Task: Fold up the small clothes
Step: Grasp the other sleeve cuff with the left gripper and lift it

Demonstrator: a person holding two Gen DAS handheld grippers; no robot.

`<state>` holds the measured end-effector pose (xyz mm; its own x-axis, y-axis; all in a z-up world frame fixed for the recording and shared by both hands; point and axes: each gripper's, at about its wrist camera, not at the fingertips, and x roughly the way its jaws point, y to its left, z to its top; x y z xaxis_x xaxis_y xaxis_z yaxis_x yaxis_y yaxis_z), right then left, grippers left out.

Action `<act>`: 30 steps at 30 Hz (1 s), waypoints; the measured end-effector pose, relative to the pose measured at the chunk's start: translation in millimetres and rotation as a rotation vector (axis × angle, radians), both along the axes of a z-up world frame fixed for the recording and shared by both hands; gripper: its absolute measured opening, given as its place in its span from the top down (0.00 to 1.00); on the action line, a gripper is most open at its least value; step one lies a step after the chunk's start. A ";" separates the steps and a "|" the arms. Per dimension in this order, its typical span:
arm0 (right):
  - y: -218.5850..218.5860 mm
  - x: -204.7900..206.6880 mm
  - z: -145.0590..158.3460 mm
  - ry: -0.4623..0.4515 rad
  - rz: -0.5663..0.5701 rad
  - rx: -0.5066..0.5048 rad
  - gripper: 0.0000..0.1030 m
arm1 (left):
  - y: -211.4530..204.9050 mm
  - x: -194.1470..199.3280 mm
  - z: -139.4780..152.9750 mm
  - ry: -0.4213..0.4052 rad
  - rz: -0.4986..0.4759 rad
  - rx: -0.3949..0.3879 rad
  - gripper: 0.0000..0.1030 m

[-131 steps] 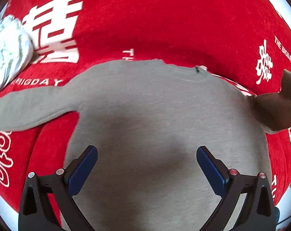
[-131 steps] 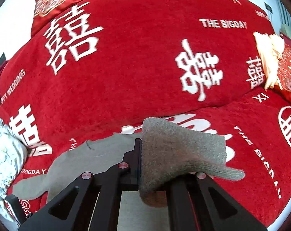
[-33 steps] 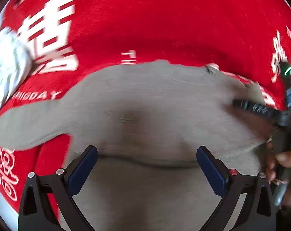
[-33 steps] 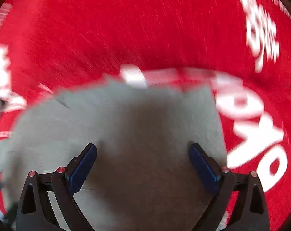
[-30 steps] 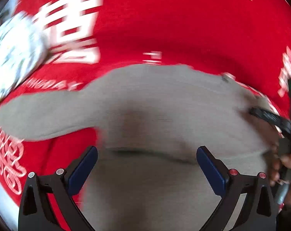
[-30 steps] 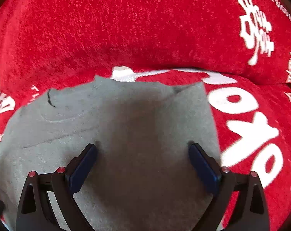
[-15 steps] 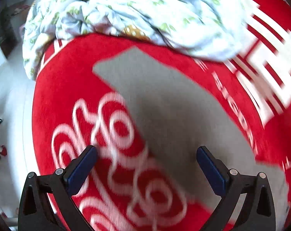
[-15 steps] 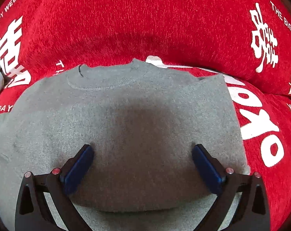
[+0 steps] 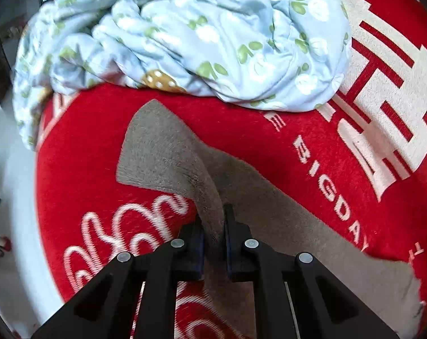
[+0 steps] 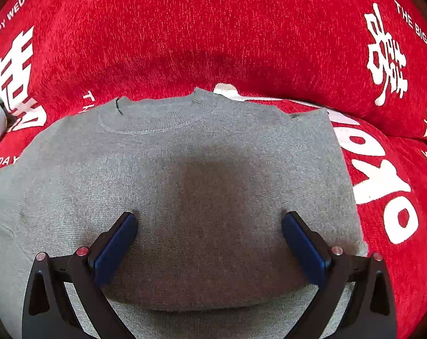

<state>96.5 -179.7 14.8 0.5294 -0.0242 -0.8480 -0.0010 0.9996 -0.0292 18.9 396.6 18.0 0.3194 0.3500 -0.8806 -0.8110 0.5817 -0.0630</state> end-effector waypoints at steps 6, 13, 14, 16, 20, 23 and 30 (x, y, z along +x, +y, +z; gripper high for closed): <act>-2.1 -1.1 0.0 -0.003 0.001 0.014 0.00 | -35.0 1.5 27.0 0.008 -0.072 0.116 0.88; -3.1 -1.3 -0.3 -0.001 0.003 0.026 0.00 | -89.7 25.6 57.7 -0.051 -0.213 0.094 0.88; -3.2 -1.5 -0.2 -0.002 0.003 0.027 0.00 | -100.6 29.9 60.2 -0.048 -0.244 0.096 0.88; -3.1 -1.6 0.0 -0.001 0.004 0.029 0.00 | -119.1 33.9 66.4 -0.046 -0.292 0.101 0.88; -3.2 -1.7 2.0 0.001 0.005 0.036 0.00 | -149.1 36.7 75.6 -0.048 -0.359 0.088 0.88; -4.2 -8.2 9.8 -0.012 -0.002 0.033 0.00 | -161.1 37.6 81.1 -0.056 -0.382 0.070 0.88; -11.4 -60.9 29.1 -0.096 0.033 0.010 0.00 | -193.7 47.3 84.5 -0.042 -0.447 0.035 0.88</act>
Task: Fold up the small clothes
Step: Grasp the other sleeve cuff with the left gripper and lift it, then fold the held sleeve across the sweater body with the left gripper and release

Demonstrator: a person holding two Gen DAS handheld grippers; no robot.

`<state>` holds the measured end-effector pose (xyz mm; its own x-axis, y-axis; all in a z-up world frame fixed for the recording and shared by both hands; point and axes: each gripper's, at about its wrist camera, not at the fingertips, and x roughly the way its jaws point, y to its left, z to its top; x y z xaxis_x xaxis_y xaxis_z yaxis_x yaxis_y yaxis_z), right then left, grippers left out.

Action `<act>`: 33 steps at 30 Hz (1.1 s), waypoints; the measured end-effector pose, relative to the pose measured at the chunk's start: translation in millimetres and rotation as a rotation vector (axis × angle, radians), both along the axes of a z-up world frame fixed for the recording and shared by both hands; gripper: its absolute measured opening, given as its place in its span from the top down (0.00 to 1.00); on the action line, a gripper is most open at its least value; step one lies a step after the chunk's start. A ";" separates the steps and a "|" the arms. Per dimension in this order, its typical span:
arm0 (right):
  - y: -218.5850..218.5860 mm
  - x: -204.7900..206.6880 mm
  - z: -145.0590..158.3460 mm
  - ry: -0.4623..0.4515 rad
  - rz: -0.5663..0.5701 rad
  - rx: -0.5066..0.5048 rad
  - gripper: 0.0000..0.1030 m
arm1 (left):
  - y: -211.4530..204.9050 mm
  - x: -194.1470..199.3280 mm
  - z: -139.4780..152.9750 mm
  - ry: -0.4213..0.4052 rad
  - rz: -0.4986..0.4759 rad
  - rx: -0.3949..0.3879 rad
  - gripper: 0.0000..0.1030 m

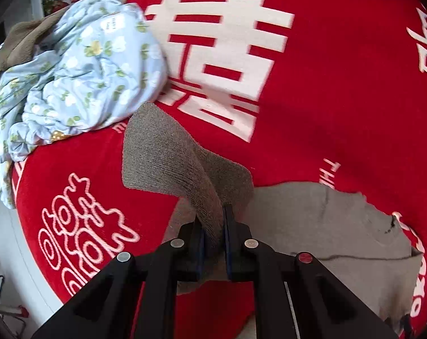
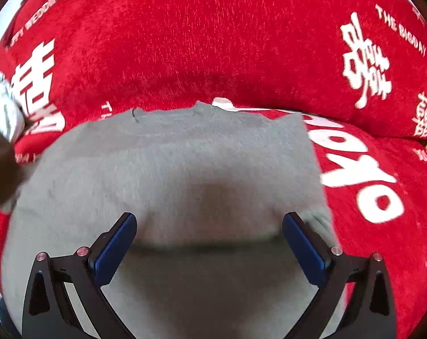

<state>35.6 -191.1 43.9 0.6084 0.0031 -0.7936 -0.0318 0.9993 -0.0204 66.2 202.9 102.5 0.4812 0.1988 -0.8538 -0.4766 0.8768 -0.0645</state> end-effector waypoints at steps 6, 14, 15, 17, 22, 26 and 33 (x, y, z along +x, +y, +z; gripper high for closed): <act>-20.3 -24.8 -6.5 0.011 -0.022 -0.028 0.00 | -46.9 6.6 6.0 0.006 -0.057 0.022 0.88; -40.5 -32.8 -14.1 0.049 -0.038 0.039 0.00 | -110.7 7.7 5.0 0.043 -0.141 0.027 0.88; -41.7 -33.6 -13.7 0.042 -0.040 0.050 0.00 | -118.5 7.5 5.3 0.047 -0.155 0.036 0.88; -40.8 -34.8 -13.9 0.035 -0.040 0.052 0.00 | -135.6 6.8 5.5 0.055 -0.181 0.051 0.88; -40.7 -36.7 -13.8 0.025 -0.034 0.062 0.00 | -167.9 3.1 5.7 0.062 -0.223 0.076 0.88; -45.1 -38.6 -13.0 0.012 -0.033 0.099 0.00 | -190.4 0.9 2.9 0.070 -0.249 0.083 0.88; -46.1 -39.9 -12.9 0.003 -0.030 0.116 0.00 | -225.1 3.3 5.8 0.067 -0.286 0.080 0.88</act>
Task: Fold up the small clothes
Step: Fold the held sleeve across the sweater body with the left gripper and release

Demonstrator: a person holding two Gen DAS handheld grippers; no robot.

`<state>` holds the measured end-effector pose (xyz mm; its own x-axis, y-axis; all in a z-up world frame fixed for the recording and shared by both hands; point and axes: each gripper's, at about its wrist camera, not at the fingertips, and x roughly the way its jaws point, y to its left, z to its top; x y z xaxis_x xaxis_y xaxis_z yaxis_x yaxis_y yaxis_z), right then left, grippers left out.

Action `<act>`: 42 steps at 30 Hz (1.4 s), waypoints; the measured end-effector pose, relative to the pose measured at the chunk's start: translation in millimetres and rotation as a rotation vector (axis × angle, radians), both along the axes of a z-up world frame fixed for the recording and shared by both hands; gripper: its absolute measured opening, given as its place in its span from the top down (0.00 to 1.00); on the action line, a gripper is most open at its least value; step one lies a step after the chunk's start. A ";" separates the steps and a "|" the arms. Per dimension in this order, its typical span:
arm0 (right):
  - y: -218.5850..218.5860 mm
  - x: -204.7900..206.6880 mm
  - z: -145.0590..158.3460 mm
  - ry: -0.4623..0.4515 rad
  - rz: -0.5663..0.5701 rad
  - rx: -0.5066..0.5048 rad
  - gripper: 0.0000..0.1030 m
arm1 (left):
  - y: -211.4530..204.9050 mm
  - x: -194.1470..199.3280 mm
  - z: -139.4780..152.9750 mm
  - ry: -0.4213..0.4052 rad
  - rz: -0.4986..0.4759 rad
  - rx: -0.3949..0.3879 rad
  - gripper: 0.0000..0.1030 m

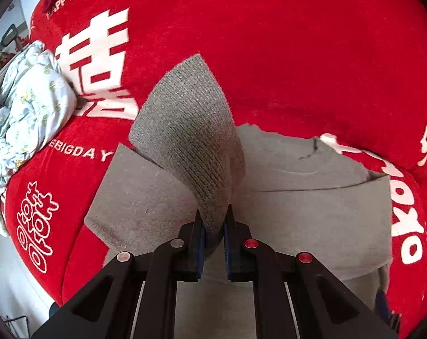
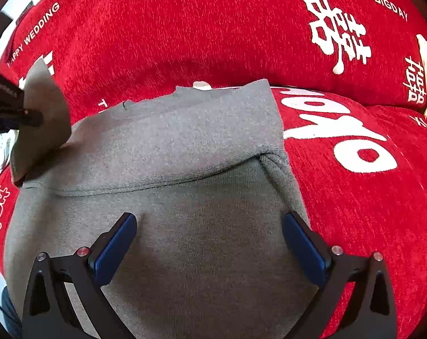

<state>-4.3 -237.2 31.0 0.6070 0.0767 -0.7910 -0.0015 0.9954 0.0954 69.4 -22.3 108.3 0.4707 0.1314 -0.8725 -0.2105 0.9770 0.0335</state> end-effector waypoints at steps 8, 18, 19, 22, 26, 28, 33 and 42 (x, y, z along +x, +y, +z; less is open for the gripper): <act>-1.0 -0.8 1.2 -0.006 0.000 0.017 0.00 | -37.2 4.3 13.2 -0.021 -0.067 -0.015 0.88; 1.0 -14.1 7.3 -0.015 0.015 0.025 0.00 | -71.5 8.7 15.6 -0.020 -0.163 -0.038 0.88; 2.3 -17.7 8.4 -0.021 0.016 0.012 0.00 | -75.3 8.7 14.9 -0.018 -0.173 -0.039 0.88; 2.3 -28.9 9.3 -0.031 0.017 -0.039 0.00 | -86.0 8.9 11.4 -0.010 -0.199 -0.047 0.88; -11.1 -37.9 6.5 -0.022 -0.006 -0.035 0.00 | -101.9 9.0 2.3 0.015 -0.233 -0.057 0.88; -19.3 -40.9 6.0 -0.025 -0.022 -0.012 0.00 | -111.8 8.1 -3.6 0.024 -0.253 -0.050 0.88; -24.1 -43.0 5.4 -0.036 -0.032 -0.013 0.00 | -128.8 7.6 -17.5 0.047 -0.288 -0.059 0.88; -18.1 -44.3 3.8 -0.043 -0.030 -0.058 0.00 | -138.5 9.4 -40.1 0.072 -0.314 -0.084 0.88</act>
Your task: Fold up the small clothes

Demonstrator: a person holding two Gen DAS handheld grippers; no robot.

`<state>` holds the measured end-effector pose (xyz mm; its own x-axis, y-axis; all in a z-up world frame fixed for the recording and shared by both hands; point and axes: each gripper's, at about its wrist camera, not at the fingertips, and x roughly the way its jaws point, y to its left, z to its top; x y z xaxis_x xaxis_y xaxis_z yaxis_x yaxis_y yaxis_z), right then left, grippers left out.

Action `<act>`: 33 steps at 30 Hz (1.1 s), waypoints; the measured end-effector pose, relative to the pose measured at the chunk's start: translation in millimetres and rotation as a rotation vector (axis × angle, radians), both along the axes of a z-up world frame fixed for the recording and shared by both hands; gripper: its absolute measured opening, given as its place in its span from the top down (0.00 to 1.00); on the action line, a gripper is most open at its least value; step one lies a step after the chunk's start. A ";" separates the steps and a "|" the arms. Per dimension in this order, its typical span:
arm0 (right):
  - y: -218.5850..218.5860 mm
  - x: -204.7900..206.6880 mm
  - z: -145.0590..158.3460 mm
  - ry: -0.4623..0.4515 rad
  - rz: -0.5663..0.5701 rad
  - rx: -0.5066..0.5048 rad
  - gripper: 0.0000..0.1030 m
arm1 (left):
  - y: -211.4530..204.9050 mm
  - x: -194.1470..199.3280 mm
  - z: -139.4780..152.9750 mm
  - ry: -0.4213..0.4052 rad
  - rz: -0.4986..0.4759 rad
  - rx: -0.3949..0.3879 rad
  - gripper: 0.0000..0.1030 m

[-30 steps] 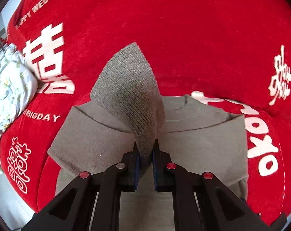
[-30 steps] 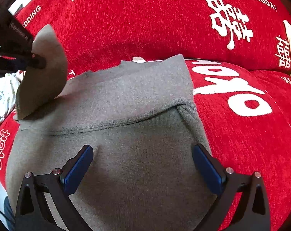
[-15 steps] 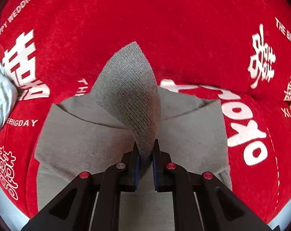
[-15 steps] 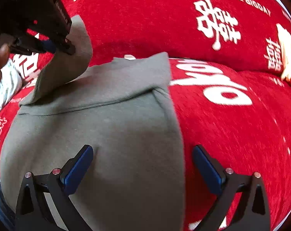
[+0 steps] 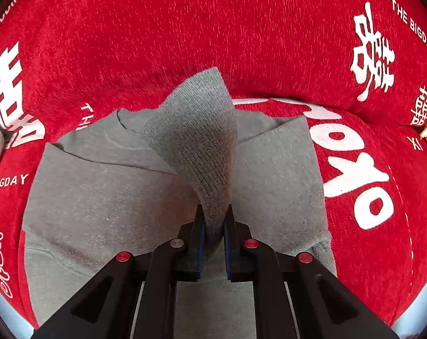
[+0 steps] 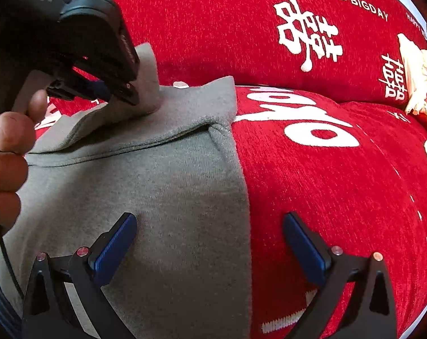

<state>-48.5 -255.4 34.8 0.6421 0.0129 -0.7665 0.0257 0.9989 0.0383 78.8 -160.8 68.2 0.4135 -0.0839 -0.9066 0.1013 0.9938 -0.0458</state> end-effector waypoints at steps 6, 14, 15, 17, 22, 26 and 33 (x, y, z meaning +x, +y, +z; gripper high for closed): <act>-2.1 -1.2 -0.5 -0.007 0.002 0.005 0.00 | -14.5 3.6 -9.5 -0.003 -0.019 0.006 0.88; -4.2 -1.3 -1.7 -0.014 0.006 0.014 0.00 | -17.7 3.0 -26.0 0.032 -0.071 -0.125 0.12; -3.7 -1.4 -1.6 -0.015 0.007 0.012 0.00 | -18.0 2.8 -26.4 0.033 -0.076 -0.129 0.12; -3.3 -1.3 -1.2 -0.018 0.008 0.013 0.00 | -18.5 1.4 -26.6 0.028 -0.086 -0.115 0.12; -3.3 -2.3 -1.4 -0.021 0.011 0.021 0.00 | -13.7 -2.6 -17.8 0.016 -0.100 -0.148 0.12; -7.4 -3.6 2.8 -0.022 0.011 0.051 0.00 | -5.5 -15.4 6.5 -0.055 -0.163 -0.162 0.12; -34.7 27.8 36.3 -0.044 -0.074 0.094 0.00 | 40.2 -24.5 22.9 -0.168 -0.130 -0.007 0.12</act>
<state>-20.7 -290.0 71.1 0.6767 0.0344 -0.7354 0.0957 0.9863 0.1342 54.3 -120.6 91.1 0.5443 -0.1523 -0.8249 0.2354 0.9716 -0.0241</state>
